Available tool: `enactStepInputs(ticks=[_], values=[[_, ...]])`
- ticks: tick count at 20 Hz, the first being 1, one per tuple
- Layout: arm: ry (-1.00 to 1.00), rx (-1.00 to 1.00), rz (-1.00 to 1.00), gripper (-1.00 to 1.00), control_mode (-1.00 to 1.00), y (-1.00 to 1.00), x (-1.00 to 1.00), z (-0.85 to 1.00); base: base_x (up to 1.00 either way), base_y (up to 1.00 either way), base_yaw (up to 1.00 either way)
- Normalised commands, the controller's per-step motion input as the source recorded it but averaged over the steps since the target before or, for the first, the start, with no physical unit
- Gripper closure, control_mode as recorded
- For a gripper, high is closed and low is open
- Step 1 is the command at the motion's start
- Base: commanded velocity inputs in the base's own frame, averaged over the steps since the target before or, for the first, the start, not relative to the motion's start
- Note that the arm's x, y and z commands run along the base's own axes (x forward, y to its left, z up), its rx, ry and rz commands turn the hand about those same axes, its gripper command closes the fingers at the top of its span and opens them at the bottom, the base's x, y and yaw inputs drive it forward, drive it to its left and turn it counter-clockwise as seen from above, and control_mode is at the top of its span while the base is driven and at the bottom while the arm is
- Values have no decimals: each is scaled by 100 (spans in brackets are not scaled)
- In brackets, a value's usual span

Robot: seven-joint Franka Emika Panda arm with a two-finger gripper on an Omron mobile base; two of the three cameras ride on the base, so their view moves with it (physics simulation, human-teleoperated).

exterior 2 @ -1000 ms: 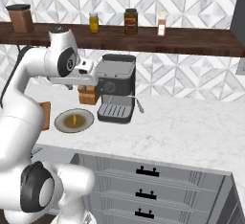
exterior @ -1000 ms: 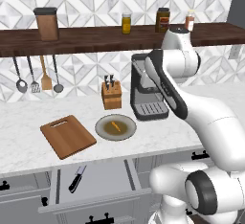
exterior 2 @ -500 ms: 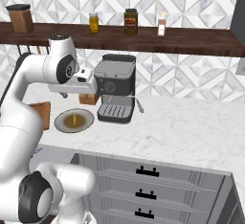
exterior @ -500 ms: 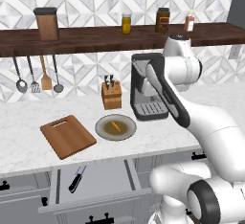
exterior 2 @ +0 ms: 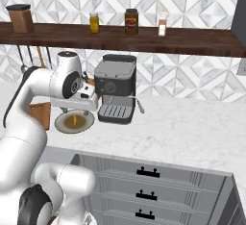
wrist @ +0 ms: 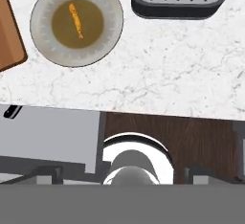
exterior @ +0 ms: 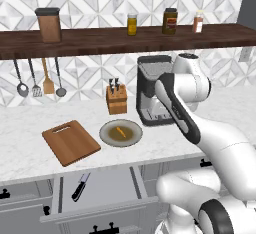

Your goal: Pick up the knife from the drawer and place it on the cutting board. Then place the meat from the plate to the cutting board.

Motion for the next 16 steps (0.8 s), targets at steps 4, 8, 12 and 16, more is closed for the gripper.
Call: enactStepInputs(ticks=[4, 8, 12, 16], values=[[2, 0, 0, -100, -100, 6, -29, -24, 0, 0, 0], [12, 0, 0, -100, -100, 38, -18, -7, 0, 0, 0], [22, 0, 0, -100, -100, 66, -3, -15, 0, 0, 0], [25, 0, 0, -100, -100, 65, 0, -25, 0, 0, 0]])
